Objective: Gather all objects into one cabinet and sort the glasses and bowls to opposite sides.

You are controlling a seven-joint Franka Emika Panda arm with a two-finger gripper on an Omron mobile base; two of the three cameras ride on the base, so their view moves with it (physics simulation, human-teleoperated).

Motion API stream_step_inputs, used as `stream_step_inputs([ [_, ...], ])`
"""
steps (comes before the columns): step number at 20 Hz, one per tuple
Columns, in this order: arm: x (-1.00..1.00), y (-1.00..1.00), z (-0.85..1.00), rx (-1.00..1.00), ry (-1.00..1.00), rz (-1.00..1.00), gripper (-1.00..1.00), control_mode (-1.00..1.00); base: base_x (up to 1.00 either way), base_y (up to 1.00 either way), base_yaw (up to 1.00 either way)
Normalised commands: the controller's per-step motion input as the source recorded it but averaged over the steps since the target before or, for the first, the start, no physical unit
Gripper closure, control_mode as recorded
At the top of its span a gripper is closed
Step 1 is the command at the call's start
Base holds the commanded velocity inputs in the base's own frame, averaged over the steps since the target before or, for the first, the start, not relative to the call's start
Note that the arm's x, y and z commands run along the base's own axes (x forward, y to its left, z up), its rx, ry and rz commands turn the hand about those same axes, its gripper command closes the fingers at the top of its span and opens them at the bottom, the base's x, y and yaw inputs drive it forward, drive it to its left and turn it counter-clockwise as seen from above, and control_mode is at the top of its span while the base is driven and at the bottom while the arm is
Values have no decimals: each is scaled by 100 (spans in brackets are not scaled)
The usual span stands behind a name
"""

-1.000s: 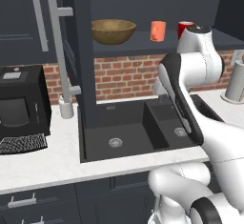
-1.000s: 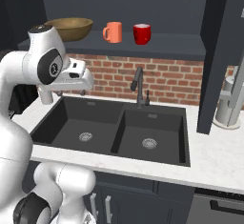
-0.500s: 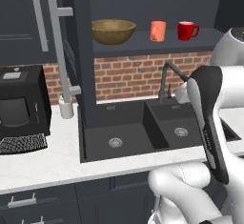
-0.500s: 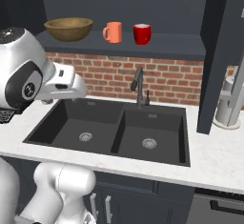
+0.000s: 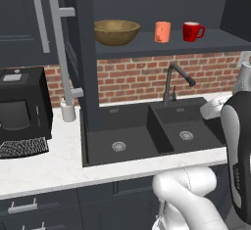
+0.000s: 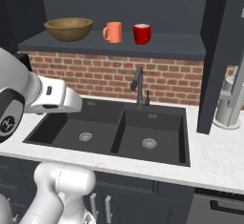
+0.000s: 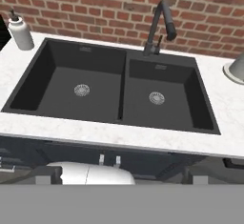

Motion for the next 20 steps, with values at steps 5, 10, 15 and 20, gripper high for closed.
stream_step_inputs([
  [5, 0, 0, 0, 0, 0, 0, -100, 100, -27, -3, -7],
  [10, 0, 0, 0, 0, 0, 0, -100, 100, -42, -22, -44],
  [15, 0, 0, 0, 0, 0, 0, -100, 100, -43, -12, -46],
  [20, 0, 0, 0, 0, 0, 0, -100, 100, -45, -12, -46],
])
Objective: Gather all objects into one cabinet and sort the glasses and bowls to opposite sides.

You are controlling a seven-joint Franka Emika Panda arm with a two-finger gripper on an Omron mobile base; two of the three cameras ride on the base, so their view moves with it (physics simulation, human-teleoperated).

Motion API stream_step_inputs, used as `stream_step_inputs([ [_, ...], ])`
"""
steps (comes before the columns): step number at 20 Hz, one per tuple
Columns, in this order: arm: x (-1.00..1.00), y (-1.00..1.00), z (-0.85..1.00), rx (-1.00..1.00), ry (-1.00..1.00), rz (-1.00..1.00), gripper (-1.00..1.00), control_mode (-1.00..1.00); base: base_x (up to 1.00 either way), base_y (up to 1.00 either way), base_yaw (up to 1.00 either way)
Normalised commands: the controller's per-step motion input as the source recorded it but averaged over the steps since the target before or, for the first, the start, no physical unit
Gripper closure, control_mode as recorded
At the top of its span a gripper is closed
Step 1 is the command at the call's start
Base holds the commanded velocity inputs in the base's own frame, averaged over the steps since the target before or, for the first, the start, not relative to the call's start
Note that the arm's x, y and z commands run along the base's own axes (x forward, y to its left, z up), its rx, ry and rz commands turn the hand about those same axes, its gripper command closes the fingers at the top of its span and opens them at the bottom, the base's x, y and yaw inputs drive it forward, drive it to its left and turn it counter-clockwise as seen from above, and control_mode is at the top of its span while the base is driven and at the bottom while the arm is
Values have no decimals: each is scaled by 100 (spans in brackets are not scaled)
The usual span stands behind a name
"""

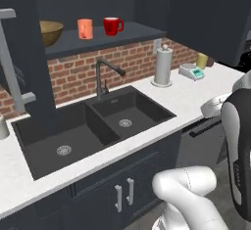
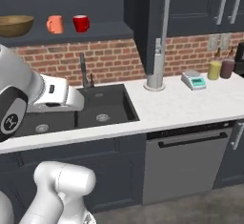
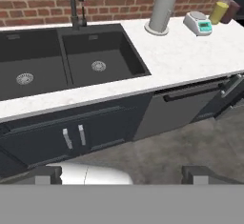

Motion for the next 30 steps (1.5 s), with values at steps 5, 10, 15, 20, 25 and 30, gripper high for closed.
stream_step_inputs([
  [5, 0, 0, 0, 0, 0, 0, -100, 100, -36, -30, -46],
  [10, 0, 0, 0, 0, 0, 0, -100, 100, -21, -45, -45],
  [15, 0, 0, 0, 0, 0, 0, -100, 100, -12, -58, -49],
  [20, 0, 0, 0, 0, 0, 0, -100, 100, -1, -60, -60],
  [25, 0, 0, 0, 0, 0, 0, -100, 100, 1, -50, -71],
  [30, 0, 0, 0, 0, 0, 0, -100, 100, 24, -39, -72],
])
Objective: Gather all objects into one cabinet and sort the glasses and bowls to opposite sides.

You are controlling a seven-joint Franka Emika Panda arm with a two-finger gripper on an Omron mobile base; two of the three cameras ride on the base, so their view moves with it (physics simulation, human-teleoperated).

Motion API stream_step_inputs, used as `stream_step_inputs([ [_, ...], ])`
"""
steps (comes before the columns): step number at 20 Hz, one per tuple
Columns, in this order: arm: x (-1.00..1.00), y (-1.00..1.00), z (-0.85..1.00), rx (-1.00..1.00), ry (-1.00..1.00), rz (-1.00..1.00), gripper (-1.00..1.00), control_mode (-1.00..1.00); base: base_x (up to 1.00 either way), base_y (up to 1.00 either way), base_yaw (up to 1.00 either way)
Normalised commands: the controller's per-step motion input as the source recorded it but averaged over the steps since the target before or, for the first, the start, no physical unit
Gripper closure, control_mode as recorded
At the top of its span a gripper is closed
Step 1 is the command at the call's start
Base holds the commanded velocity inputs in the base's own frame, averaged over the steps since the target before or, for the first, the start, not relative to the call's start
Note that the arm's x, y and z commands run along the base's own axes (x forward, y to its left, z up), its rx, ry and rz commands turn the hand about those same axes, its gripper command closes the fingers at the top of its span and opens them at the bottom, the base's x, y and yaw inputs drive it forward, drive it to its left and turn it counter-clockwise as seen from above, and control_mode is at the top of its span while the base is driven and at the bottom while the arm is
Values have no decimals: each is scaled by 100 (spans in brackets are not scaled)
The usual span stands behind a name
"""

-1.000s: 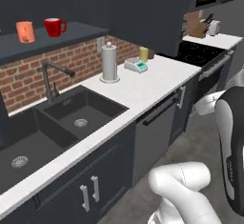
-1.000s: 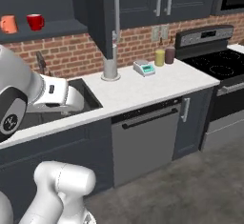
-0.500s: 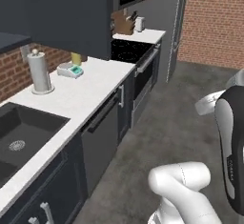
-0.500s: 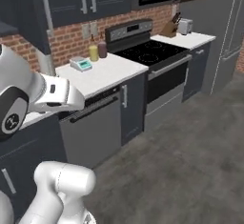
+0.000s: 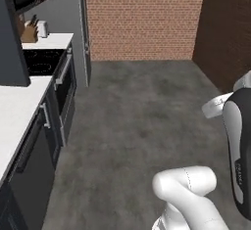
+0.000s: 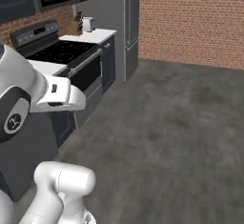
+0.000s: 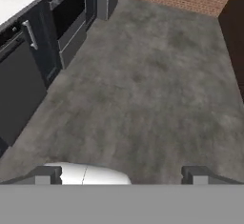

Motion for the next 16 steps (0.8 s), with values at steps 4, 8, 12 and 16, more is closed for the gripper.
stream_step_inputs([
  [4, 0, 0, 0, 0, 0, 0, -100, 100, 69, -46, -60],
  [8, 0, 0, 0, 0, 0, 0, -100, 100, 100, -51, -42],
  [12, 0, 0, 0, 0, 0, 0, -100, 100, 100, -21, -21],
  [16, 0, 0, 0, 0, 0, 0, -100, 100, 100, 0, -10],
])
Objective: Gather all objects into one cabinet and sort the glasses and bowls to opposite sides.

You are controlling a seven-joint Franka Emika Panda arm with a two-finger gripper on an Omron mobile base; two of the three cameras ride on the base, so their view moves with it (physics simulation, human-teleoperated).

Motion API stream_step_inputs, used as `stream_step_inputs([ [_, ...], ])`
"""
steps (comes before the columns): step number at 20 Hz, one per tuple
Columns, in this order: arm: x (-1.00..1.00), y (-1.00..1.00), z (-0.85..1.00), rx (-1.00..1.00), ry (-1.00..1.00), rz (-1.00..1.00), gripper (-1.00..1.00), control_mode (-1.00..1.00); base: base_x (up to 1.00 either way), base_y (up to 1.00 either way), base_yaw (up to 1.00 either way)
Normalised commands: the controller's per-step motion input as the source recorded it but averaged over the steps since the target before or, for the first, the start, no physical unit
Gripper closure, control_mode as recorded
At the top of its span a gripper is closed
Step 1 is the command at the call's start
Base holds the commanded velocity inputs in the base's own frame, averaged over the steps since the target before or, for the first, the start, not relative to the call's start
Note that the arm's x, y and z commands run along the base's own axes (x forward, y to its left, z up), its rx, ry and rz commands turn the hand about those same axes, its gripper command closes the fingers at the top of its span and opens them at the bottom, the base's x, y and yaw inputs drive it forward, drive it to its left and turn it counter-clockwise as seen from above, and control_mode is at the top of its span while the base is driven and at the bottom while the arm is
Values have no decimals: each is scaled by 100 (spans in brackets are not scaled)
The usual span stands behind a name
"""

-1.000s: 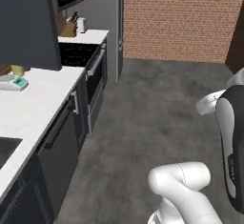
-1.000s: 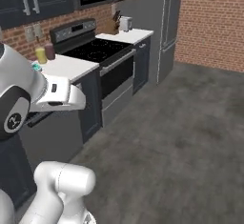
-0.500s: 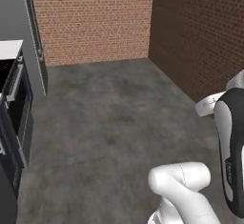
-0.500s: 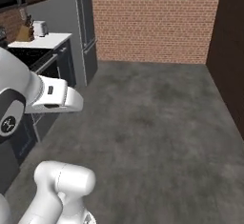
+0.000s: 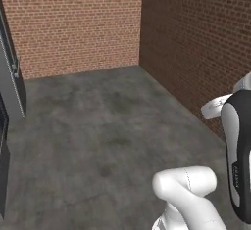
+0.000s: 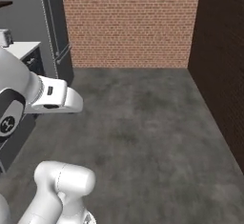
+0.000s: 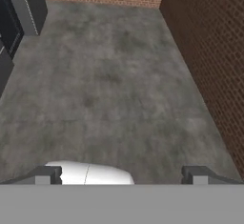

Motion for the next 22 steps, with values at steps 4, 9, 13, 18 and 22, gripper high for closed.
stream_step_inputs([
  [4, 0, 0, 0, 0, 0, 0, -100, 100, 100, 0, 0],
  [9, 0, 0, 0, 0, 0, 0, -100, 100, 100, 0, 0],
  [13, 0, 0, 0, 0, 0, 0, -100, 100, 100, 6, 2],
  [18, 0, 0, 0, 0, 0, 0, -100, 100, 100, 38, 16],
  [22, 0, 0, 0, 0, 0, 0, -100, 100, 100, 49, 37],
])
